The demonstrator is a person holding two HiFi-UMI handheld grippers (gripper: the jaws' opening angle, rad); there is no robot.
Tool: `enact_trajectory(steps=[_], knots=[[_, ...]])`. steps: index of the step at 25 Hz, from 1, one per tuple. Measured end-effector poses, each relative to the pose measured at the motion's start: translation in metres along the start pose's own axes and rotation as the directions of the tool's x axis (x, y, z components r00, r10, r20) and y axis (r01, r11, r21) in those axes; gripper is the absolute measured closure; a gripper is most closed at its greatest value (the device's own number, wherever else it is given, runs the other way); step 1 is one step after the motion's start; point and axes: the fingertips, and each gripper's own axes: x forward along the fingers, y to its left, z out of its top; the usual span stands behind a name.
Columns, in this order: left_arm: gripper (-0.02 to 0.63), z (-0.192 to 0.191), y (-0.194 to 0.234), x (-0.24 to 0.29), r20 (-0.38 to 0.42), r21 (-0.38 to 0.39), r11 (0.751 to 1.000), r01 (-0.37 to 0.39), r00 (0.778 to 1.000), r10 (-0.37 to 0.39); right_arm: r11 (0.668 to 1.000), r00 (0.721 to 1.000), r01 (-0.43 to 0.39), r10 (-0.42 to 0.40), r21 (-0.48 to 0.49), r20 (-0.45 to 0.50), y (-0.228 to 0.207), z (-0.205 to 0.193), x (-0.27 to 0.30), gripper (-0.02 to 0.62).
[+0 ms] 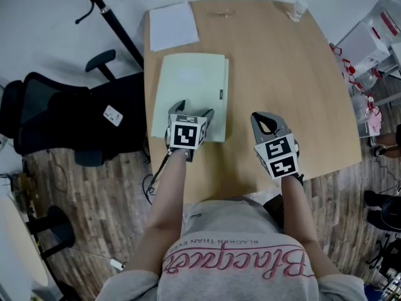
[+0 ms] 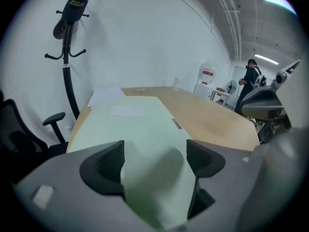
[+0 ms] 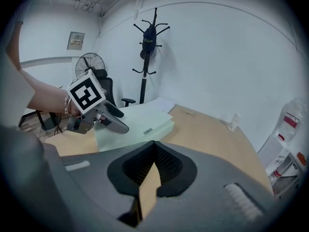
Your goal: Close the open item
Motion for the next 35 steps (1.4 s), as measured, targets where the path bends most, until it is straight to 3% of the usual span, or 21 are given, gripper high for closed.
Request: enact_trajectory(steps=[13, 19, 30, 33, 35], knots=[[0.221, -0.009, -0.005, 0.005, -0.044, -0.015, 0.999, 0.039, 0.998, -0.040, 0.999, 0.999, -0.041, 0.041, -0.004, -0.025, 0.018, -0.005, 0.013, 0.592], [0.207, -0.014, -0.009, 0.012, -0.087, 0.020, 1.000, 0.018, 0.996, -0.016, 0.999, 0.998, -0.047, 0.047, -0.003, -0.030, 0.021, -0.006, 0.014, 0.592], [0.215, -0.011, -0.010, 0.017, -0.071, 0.076, 0.997, -0.023, 0.997, 0.029, 0.998, 0.998, -0.060, 0.060, -0.019, -0.019, 0.029, 0.001, 0.015, 0.592], [0.216, -0.019, -0.006, 0.016, -0.129, 0.064, 0.998, -0.027, 0.991, 0.035, 0.999, 0.999, -0.046, 0.046, -0.020, 0.009, 0.027, 0.014, 0.013, 0.592], [0.159, -0.023, -0.006, 0.012, -0.158, 0.053, 0.998, -0.026, 0.987, 0.034, 0.999, 0.999, -0.031, 0.031, -0.016, 0.029, 0.023, 0.023, 0.011, 0.592]])
